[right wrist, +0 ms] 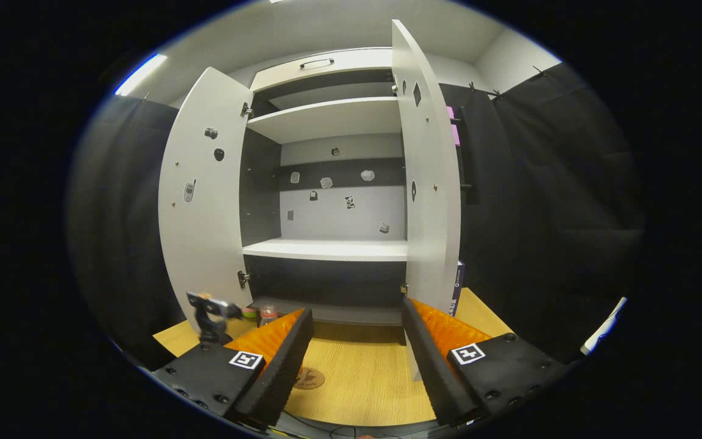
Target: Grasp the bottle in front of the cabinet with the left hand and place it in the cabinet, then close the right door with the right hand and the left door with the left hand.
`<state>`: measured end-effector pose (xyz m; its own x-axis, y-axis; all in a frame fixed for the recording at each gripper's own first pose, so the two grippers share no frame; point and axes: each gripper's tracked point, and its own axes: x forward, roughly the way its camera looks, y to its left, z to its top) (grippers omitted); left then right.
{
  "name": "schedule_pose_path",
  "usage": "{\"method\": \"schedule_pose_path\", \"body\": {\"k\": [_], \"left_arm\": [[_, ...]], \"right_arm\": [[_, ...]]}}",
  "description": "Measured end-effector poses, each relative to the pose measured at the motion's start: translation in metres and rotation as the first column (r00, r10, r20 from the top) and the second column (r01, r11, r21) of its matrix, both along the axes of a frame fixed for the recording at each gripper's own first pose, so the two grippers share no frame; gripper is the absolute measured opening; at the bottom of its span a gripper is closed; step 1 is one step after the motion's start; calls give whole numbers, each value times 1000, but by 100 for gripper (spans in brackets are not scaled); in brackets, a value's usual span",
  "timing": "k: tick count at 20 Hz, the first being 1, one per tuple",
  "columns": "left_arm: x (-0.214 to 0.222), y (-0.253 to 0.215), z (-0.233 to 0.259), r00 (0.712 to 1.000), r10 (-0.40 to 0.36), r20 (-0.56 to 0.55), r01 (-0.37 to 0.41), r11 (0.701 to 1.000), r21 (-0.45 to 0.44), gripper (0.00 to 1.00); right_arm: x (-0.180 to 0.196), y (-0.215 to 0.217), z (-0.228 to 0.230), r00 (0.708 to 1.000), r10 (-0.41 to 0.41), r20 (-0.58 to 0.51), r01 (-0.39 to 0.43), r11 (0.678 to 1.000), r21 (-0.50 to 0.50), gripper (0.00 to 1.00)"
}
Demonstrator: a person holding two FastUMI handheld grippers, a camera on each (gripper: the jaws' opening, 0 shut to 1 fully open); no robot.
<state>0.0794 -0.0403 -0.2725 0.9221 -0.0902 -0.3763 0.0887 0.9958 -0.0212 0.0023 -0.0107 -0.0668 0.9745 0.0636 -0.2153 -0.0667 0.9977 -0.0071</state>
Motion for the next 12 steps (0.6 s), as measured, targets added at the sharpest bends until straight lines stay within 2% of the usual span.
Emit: {"method": "schedule_pose_path", "body": {"k": [2,7,10,12], "left_arm": [[6,-2,51,999,-16,34,17,999,-43,72],[40,-10,179,988,-90,129,97,994,-45,72],[80,-20,243,970,-131,206,137,990,-15,72],[110,-32,265,958,-161,237,165,986,4,72]], "right_arm": [[-1,1,-3,1000,4,0,-4,1000,0,96],[-3,0,-7,1000,3,6,-3,1000,22,96],[-1,-5,-2,999,-13,35,11,999,35,96],[1,-11,3,998,-35,52,33,999,44,96]]}}
